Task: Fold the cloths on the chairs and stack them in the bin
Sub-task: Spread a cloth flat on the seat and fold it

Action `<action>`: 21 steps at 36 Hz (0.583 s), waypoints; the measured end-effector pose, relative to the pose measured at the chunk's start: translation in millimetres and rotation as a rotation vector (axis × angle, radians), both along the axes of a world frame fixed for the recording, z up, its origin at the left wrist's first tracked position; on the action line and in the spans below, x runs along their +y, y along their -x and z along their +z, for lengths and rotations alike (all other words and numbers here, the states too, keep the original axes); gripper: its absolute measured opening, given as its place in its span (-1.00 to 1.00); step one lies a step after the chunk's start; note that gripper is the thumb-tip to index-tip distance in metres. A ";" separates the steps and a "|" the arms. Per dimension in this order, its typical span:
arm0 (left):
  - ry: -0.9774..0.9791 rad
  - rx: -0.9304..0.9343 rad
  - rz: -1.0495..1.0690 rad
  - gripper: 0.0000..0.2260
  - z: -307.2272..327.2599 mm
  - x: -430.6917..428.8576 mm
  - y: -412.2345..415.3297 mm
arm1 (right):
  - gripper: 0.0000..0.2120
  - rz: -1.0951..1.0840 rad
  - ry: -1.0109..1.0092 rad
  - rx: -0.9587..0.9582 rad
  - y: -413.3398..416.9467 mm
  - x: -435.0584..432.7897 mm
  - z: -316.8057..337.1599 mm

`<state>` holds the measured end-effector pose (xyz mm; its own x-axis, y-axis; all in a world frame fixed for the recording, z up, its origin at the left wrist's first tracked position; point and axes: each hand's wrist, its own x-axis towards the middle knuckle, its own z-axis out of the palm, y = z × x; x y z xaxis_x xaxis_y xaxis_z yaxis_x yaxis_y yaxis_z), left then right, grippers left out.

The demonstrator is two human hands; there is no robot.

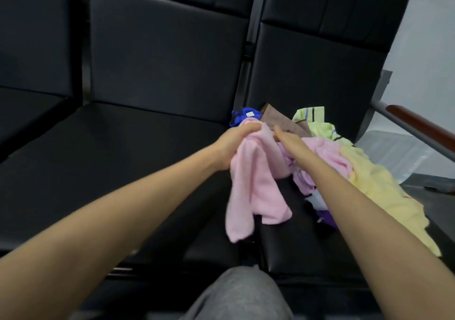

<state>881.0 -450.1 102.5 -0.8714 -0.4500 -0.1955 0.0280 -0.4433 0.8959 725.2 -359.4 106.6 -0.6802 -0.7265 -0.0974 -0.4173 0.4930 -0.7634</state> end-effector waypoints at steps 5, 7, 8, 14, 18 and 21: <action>0.346 -0.090 0.050 -0.75 22.4 -24.7 -35.2 | -0.78 0.489 -0.052 -0.159 -48.1 -10.3 31.0; 0.506 -0.131 0.035 -0.77 34.2 -35.3 -53.4 | -0.89 0.588 -0.124 -0.041 -64.6 -13.0 41.9; 0.578 -0.155 0.027 -0.76 39.7 -41.7 -62.5 | -0.87 0.591 -0.130 0.003 -65.9 -17.2 43.8; 0.967 -0.284 0.025 -0.81 70.3 -89.5 -125.1 | -0.97 0.560 -0.196 0.161 -65.9 -33.1 53.8; 1.185 -0.507 0.012 -0.87 78.4 -130.0 -163.4 | -0.86 0.465 -0.210 0.302 -75.7 -45.7 58.5; 1.351 -0.735 0.013 -0.88 79.2 -151.9 -180.3 | -0.81 0.360 -0.205 0.440 -90.2 -64.7 60.3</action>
<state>1061.3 -602.0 181.7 -0.7627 -0.6464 -0.0198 -0.5891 0.6818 0.4337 815.4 -424.1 167.0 -0.4029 -0.9149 -0.0247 -0.8405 0.3805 -0.3857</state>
